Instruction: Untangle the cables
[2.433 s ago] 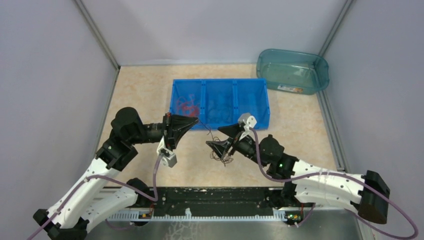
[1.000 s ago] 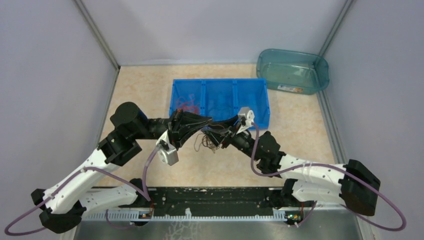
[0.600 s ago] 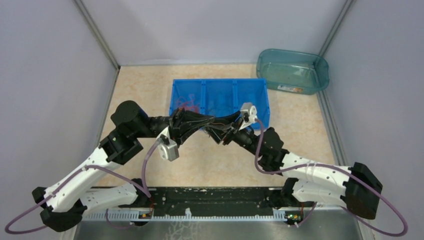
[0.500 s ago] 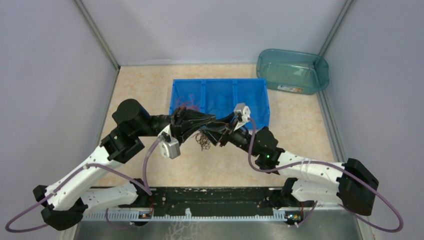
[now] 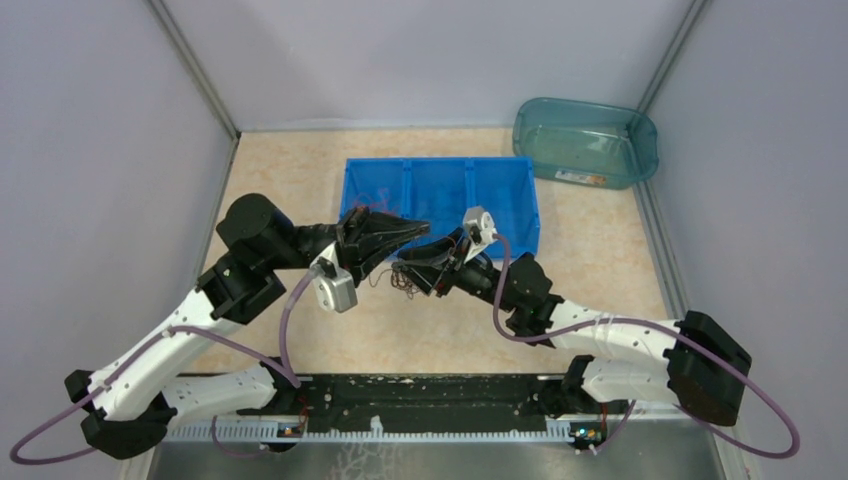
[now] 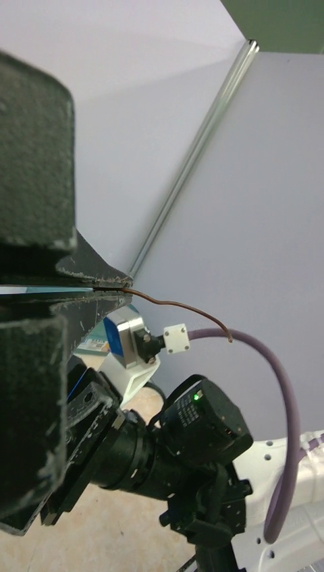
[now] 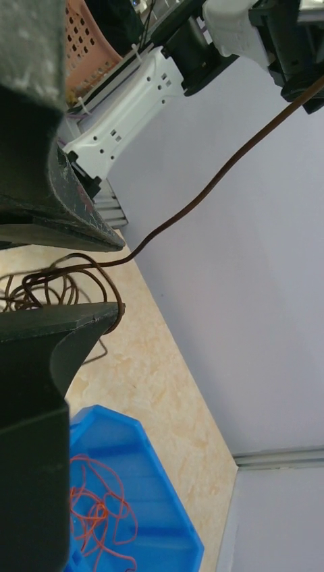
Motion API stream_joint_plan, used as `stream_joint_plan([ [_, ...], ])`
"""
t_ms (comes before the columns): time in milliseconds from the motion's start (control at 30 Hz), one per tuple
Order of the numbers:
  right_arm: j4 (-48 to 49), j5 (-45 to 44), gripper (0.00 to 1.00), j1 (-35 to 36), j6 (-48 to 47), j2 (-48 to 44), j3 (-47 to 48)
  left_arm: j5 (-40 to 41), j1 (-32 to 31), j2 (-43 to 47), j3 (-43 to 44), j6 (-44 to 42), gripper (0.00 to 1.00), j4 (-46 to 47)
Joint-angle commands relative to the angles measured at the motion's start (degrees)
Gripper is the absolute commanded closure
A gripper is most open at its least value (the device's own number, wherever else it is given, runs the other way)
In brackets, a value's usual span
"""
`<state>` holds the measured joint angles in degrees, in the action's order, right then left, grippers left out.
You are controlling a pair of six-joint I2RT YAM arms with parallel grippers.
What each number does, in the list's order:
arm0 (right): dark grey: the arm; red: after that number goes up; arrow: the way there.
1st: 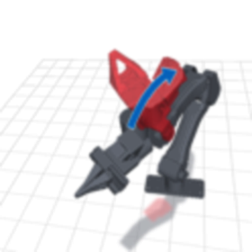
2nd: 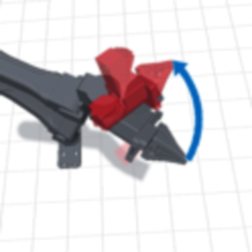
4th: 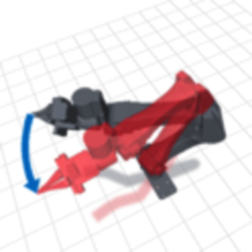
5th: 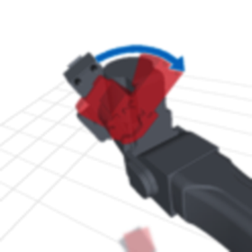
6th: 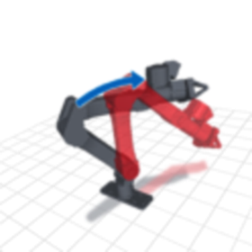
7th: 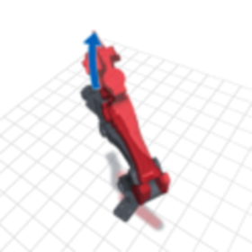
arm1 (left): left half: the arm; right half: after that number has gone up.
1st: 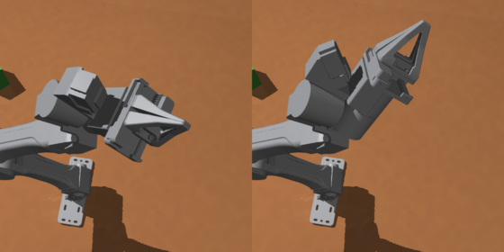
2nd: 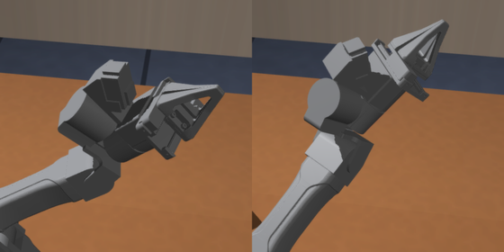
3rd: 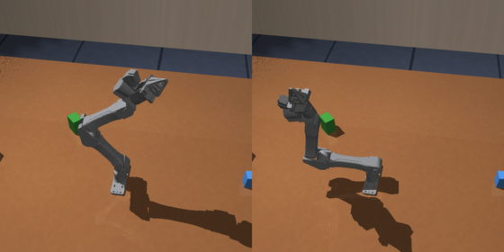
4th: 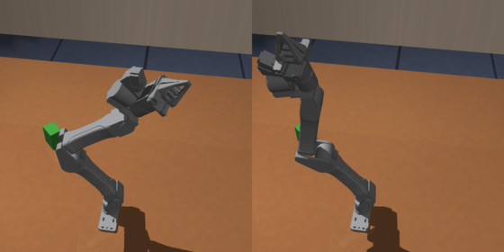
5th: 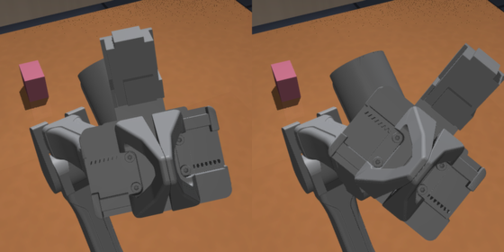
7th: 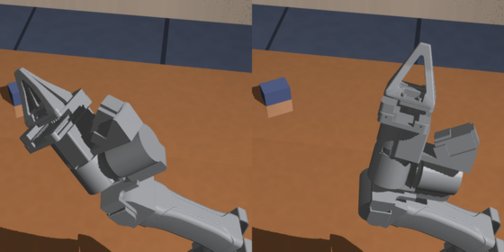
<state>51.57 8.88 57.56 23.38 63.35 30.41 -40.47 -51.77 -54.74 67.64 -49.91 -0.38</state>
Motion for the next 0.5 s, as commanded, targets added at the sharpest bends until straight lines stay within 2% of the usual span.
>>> stream_joint_plan([
  [0,6.8,2.9,0.66,-0.4,2.1,2.2,-0.2,0.3,-0.4,-0.7,4.5,2.0,1.00,2.6],
  [333,11.5,4.1,0.68,-0.4,4.5,6.6,-2.2,2.4,-0.4,-5.1,13.3,10.2,1.00,5.0],
  [467,11.9,3.7,0.69,-0.4,5.0,7.4,-3.8,3.1,-0.4,-6.3,16.4,10.7,1.00,5.9],
])
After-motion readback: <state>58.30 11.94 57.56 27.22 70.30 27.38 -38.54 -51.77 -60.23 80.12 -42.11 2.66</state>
